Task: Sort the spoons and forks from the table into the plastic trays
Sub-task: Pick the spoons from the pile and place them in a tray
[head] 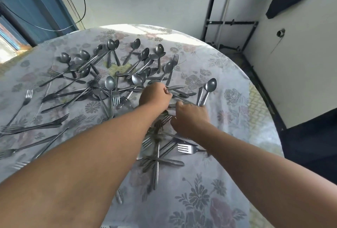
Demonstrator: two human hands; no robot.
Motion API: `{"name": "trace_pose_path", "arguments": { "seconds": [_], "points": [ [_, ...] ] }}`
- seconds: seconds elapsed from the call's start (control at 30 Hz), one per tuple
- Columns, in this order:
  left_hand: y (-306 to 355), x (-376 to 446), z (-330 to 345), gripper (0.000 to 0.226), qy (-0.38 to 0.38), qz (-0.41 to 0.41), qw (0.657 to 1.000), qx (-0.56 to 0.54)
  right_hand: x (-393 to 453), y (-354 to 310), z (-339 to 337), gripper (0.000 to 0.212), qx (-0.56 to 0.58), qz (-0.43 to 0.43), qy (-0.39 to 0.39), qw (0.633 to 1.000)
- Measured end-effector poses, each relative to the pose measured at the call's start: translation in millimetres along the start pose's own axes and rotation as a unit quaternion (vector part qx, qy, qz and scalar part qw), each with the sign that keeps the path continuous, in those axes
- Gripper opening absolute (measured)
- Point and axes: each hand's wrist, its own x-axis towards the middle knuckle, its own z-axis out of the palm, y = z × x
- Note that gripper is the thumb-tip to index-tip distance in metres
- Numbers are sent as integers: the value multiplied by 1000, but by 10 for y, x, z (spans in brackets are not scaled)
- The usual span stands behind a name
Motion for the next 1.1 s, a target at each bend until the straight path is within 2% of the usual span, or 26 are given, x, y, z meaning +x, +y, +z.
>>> {"name": "trace_pose_path", "arguments": {
  "seconds": [0.13, 0.2, 0.37, 0.43, 0.57, 0.67, 0.73, 0.87, 1.0, 1.1],
  "points": [
    [30, 92, 130, 22, -30, 29, 992, 120, 15, 156, -60, 20, -81, -24, 30, 996],
    [-30, 85, 186, 11, -11, 44, 989, 139, 22, 274, -62, 17, -78, -15, 47, 996],
    [-143, 109, 196, 8, 21, 46, 987, 153, -2, 554, 58, 16, -22, 22, 82, 996],
    [-190, 114, 148, 16, 18, 49, 982, 180, -24, 665, 162, 17, 24, 63, 114, 991],
    [-305, 91, 102, 2, -14, 68, 980, 185, 57, 798, 249, 22, 173, 199, 132, 955],
    [-321, 6, 102, 14, 4, 74, 984, 160, 199, 811, 278, 35, 208, 241, 101, 943],
    [-295, -60, 66, 15, 23, 84, 983, 164, 298, 813, 317, 37, 225, 246, 99, 938],
    [-268, -84, 38, 20, -5, 64, 989, 131, 460, 850, 325, 44, 271, 282, 106, 914],
    [-309, -10, 0, 15, -12, -26, 999, 26, 546, 882, 335, 46, 288, 300, 109, 903],
    [-320, 0, -112, 15, 1, -104, 992, -69, 568, 817, 381, 48, 290, 277, 118, 908]
  ]
}}
